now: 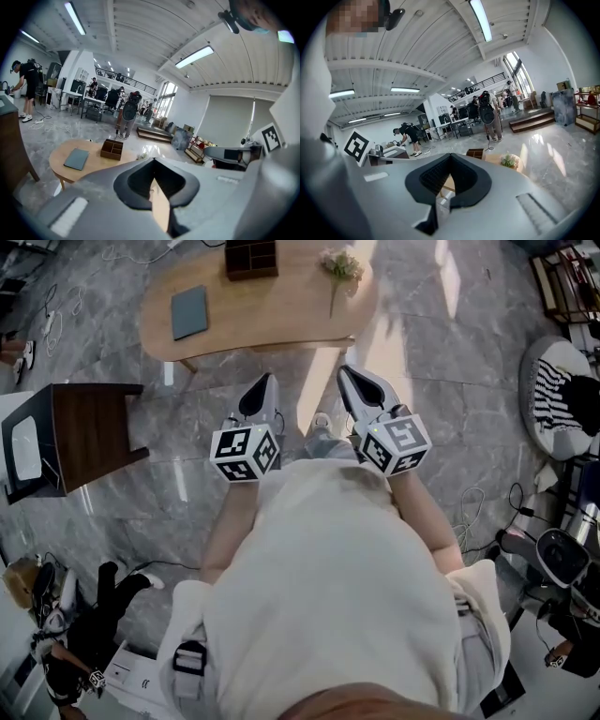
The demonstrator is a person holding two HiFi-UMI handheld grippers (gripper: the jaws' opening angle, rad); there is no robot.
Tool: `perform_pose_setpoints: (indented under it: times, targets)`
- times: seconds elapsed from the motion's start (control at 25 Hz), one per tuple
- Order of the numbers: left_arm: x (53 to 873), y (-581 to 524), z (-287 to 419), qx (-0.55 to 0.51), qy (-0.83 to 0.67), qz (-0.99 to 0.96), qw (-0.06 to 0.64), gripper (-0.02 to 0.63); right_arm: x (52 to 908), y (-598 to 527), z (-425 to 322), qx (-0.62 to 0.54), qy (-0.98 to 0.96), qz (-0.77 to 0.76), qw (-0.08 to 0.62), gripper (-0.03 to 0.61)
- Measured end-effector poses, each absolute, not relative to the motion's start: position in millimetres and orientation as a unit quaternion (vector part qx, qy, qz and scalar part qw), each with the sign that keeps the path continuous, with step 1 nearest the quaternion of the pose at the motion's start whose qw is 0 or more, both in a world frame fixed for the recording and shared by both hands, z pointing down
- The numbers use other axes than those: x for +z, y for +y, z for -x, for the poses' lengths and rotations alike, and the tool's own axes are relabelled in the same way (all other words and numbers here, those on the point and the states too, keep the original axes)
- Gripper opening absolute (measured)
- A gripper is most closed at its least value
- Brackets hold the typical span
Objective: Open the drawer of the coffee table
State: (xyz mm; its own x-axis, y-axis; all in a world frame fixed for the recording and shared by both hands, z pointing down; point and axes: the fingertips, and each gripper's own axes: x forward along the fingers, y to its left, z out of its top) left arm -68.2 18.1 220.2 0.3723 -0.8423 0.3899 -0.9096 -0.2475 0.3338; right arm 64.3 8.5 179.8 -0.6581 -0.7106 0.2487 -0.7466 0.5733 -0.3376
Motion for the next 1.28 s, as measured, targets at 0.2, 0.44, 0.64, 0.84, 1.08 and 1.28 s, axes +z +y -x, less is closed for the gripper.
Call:
perform_pose_setpoints:
  times: [0.2, 0.44, 0.64, 0.84, 1.08, 1.28]
  targets:
    - [240.2, -4.4, 65.3, 0.074, -0.577, -0.768, 0.269, 0.002, 200.0, -24.0, -78.2, 0.222, -0.889, -0.397, 0.057, 0.002]
    - [257.5, -29.4, 69.5, 0.082, -0.595, -0.751, 0.274, 0.002, 220.1, -60.2, -86.2, 0.227, -0.891, -0.387, 0.074, 0.002]
    - [282.7, -44.1, 77.9, 0.097, -0.601, -0.738, 0.290, 0.002, 248.9, -79.2, -91.7, 0.252, -0.880, -0.393, 0.088, 0.002]
    - [316.1, -59.3, 85.3, 0.114, -0.596, -0.734, 0.306, 0.002, 289.0, -96.9, -99.4, 0.270, -0.866, -0.405, 0.117, 0.002]
    - [376.8, -83.4, 102.1, 0.143, -0.598, -0.719, 0.324, 0.002, 348.4, -125.6, -110.1, 0.288, -0.844, -0.432, 0.133, 0.002]
    - [434.3, -99.9, 119.8, 0.154, -0.598, -0.708, 0.342, 0.002, 398.7, -142.6, -106.7, 0.301, -0.832, -0.441, 0.149, 0.002]
